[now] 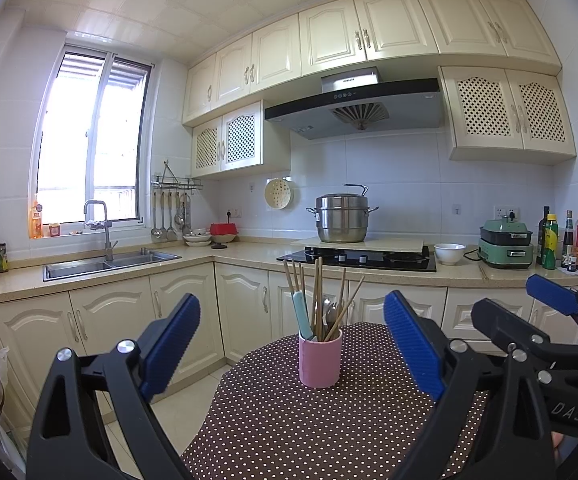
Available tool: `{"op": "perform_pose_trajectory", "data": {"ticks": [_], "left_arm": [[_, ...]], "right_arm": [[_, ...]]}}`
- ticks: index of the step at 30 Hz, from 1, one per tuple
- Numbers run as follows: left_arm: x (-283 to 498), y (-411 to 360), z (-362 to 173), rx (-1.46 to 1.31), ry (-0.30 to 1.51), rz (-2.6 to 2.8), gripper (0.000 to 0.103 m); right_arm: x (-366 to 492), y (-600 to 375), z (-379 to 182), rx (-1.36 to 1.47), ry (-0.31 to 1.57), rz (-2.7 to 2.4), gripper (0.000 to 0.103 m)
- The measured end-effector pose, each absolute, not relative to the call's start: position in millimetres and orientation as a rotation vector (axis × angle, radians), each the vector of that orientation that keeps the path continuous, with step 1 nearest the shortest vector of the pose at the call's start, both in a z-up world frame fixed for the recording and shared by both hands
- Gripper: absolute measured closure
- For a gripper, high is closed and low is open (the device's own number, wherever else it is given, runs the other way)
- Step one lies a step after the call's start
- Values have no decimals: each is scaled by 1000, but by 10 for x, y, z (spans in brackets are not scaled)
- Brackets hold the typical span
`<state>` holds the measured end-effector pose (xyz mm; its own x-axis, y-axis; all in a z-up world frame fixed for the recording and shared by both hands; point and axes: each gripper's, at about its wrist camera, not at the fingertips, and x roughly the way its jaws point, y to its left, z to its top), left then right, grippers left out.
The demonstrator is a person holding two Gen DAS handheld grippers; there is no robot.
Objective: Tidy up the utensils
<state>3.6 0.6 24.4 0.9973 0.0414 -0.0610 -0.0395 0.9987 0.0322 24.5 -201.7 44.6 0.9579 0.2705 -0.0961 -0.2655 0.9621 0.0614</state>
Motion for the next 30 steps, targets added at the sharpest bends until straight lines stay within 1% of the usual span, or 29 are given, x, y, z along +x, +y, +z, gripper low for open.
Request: {"op": "perform_pose_trajectory", "data": {"ticks": [9, 19, 30], "left_arm": [[137, 2, 279, 44, 56, 55, 12], [434, -36, 246, 63, 72, 68, 12], [1085, -34, -50, 67, 190, 71, 12]], "right_arm": [[346, -2016, 416, 51, 103, 267, 12], [610, -2034, 351, 70, 124, 269, 12], [1181, -2072, 66, 93, 233, 273, 12]]}}
